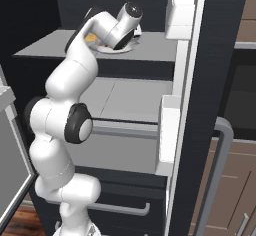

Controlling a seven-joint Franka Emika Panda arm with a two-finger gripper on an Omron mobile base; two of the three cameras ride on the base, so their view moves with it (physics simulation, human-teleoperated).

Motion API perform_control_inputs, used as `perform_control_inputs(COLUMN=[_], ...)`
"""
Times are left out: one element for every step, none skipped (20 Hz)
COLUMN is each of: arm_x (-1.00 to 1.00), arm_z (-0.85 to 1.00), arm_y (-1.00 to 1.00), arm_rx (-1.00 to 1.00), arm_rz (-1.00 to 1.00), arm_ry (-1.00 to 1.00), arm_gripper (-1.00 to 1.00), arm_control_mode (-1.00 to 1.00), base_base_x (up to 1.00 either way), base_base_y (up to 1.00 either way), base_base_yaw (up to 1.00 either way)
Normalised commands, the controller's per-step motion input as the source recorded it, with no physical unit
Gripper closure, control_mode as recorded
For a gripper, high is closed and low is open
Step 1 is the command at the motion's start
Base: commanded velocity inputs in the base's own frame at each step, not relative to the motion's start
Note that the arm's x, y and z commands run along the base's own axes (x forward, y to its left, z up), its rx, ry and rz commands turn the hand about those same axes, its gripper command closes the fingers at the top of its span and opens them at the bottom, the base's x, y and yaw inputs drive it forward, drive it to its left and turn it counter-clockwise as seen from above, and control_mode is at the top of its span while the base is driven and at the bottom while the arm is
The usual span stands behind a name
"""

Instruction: Retrieve the steak from the fridge and place it on the saucepan with marinade on the stove.

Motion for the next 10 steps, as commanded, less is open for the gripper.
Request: perform_control_inputs(arm_x=[0.27, 0.26, 0.26, 0.22, 0.21, 0.16, 0.18, 0.17, 0.14, 0.14], arm_z=[0.0, 0.0, 0.0, 0.0, -0.01, -0.02, -0.02, -0.01, -0.01, -0.02], arm_y=[0.0, 0.0, 0.0, 0.0, 0.0, 0.0, 0.0, 0.0, 0.0, 0.0], arm_rx=[0.0, 0.0, 0.0, 0.0, 0.0, 0.0, 0.0, 0.0, 0.0, 0.0], arm_rz=[0.01, 0.01, 0.0, 0.0, 0.01, 0.01, 0.01, 0.01, 0.01, 0.01], arm_ry=[0.0, 0.0, 0.0, 0.0, 0.0, 0.0, 0.0, 0.0, 0.0, 0.0], arm_gripper=[-1.0, -1.0, -1.0, -1.0, -1.0, -1.0, -1.0, -1.0, -1.0, -1.0], arm_control_mode=[-1.0, -1.0, -1.0, -1.0, -1.0, -1.0, -1.0, -1.0, -1.0, -1.0], base_base_x=[0.0, 0.0, 0.0, 0.0, 0.0, 0.0, 0.0, 0.0, 0.0, 0.0], base_base_y=[0.0, 0.0, 0.0, 0.0, 0.0, 0.0, 0.0, 0.0, 0.0, 0.0], base_base_yaw=[0.0, 0.0, 0.0, 0.0, 0.0, 0.0, 0.0, 0.0, 0.0, 0.0])
